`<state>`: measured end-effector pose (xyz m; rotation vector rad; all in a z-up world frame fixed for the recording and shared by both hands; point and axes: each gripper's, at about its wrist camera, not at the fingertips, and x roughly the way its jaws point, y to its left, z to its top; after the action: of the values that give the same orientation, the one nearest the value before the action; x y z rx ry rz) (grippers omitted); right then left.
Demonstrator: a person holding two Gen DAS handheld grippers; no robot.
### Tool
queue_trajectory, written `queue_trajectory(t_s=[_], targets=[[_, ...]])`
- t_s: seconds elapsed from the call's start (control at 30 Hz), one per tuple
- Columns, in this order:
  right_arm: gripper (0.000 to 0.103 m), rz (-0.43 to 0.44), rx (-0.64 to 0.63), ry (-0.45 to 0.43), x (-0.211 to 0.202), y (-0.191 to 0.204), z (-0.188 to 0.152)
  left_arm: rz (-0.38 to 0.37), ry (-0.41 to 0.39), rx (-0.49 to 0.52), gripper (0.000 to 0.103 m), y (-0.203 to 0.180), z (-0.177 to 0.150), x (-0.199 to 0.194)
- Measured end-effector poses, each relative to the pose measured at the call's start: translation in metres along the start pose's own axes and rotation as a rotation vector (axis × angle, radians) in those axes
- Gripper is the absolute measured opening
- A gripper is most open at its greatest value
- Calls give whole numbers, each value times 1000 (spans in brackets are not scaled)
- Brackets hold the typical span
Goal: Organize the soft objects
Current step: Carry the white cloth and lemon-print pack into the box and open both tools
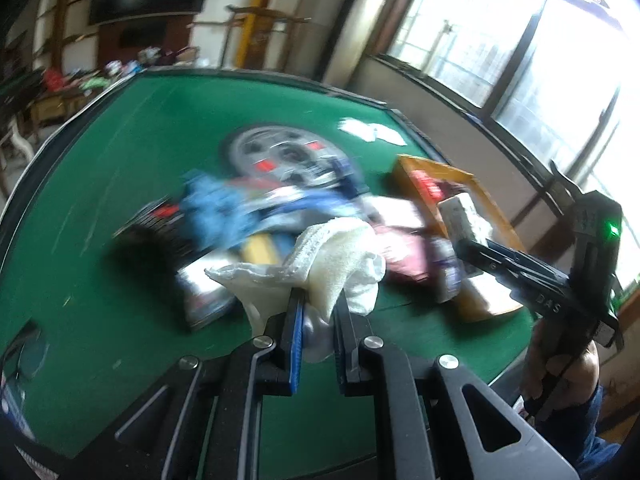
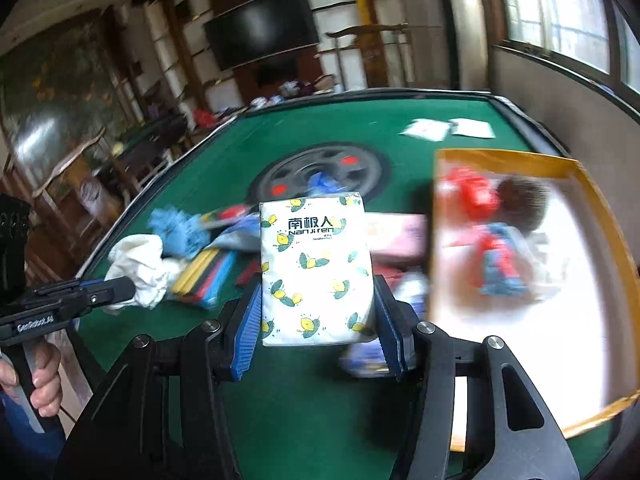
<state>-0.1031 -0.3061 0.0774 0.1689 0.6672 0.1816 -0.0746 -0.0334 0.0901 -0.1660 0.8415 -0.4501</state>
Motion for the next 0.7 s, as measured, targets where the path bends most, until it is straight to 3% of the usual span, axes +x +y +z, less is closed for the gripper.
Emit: queue_trajectory(t_s=[0.17,0.37,0.5,0.7], targets=[[52,-101,99,-33,-26,-61,16,-118,46,75,12,-62,22,26],[52,-232,261,-11,-27,-143,27,-212,122,184,12,-149,29,88],[52,-280,332,47,-10,-182,28,-224,198,256,13,-195,18,134],[52,-296,335,112,14,-199,29,-214,268,272,13,-209,4,168]])
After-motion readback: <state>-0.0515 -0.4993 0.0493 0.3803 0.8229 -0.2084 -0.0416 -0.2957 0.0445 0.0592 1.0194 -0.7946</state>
